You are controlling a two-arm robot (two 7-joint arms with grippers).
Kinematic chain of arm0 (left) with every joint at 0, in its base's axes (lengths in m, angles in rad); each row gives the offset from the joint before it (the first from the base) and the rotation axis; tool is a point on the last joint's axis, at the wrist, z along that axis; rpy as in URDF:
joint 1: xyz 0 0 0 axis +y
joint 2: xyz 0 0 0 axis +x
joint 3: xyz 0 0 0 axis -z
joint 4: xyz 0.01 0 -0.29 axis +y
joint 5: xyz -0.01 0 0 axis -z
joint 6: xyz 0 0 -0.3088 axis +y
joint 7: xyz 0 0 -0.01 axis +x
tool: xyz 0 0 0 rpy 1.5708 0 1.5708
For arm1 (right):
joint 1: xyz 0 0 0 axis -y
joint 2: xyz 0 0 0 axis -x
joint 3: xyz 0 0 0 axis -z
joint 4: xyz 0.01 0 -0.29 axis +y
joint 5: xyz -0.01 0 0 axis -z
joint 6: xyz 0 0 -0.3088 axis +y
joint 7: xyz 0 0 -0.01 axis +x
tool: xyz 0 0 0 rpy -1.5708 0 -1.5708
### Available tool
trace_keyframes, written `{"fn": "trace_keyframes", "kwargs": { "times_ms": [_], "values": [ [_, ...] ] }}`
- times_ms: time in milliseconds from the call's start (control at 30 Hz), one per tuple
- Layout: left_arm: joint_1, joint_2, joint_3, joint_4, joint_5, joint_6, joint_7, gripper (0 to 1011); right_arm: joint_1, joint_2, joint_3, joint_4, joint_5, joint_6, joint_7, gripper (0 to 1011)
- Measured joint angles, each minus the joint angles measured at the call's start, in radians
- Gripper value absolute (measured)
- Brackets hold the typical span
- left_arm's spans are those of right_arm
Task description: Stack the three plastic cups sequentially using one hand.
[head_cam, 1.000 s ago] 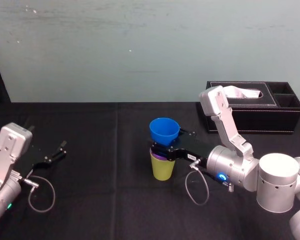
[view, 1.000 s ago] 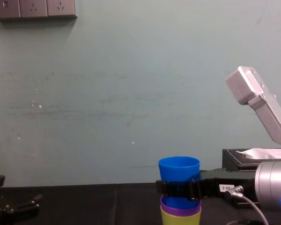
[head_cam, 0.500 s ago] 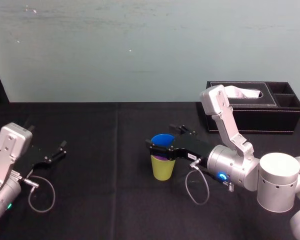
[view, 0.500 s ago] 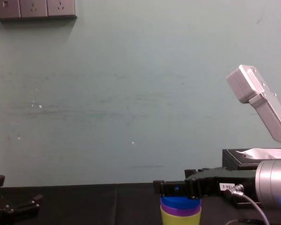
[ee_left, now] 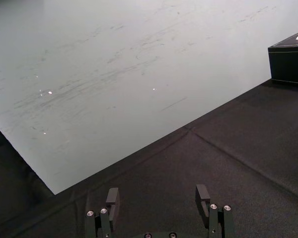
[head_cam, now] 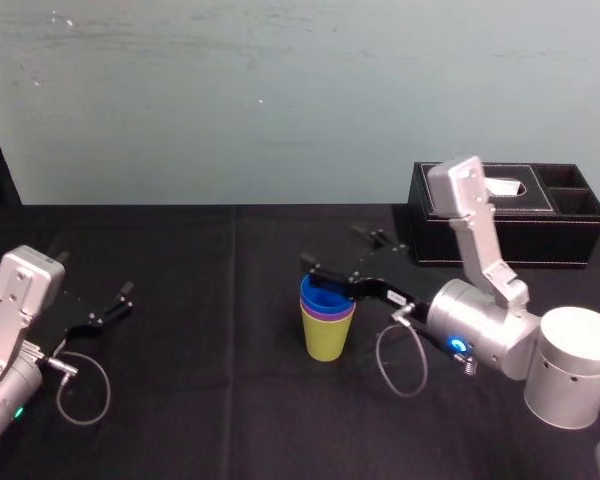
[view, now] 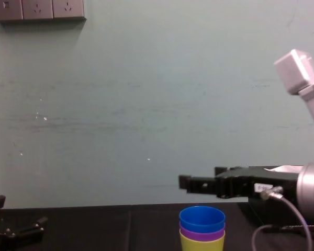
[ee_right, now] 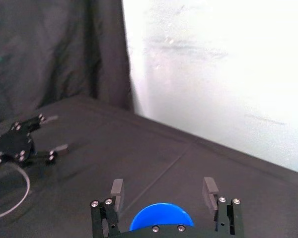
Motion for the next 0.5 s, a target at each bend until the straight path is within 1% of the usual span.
{"fn": "trace_keyframes", "kwargs": {
  "times_ms": [33,133,233,300,333,500],
  "values": [
    [0.0,0.0,0.0,0.0,0.0,0.0,0.0,1000,-0.016,0.002,0.015,-0.018,0.004,-0.007,-0.017,1003],
    [0.0,0.0,0.0,0.0,0.0,0.0,0.0,1000,-0.046,0.008,0.042,-0.043,0.011,-0.021,-0.041,1003],
    [0.0,0.0,0.0,0.0,0.0,0.0,0.0,1000,-0.096,0.015,0.085,-0.074,0.014,-0.042,-0.084,1003],
    [0.0,0.0,0.0,0.0,0.0,0.0,0.0,1000,-0.114,0.017,0.1,-0.082,0.014,-0.045,-0.102,1003],
    [0.0,0.0,0.0,0.0,0.0,0.0,0.0,1000,-0.136,0.017,0.118,-0.087,0.011,-0.045,-0.126,1003],
    [0.0,0.0,0.0,0.0,0.0,0.0,0.0,1000,-0.181,0.015,0.156,-0.078,-0.009,-0.044,-0.183,1003]
  ]
}}
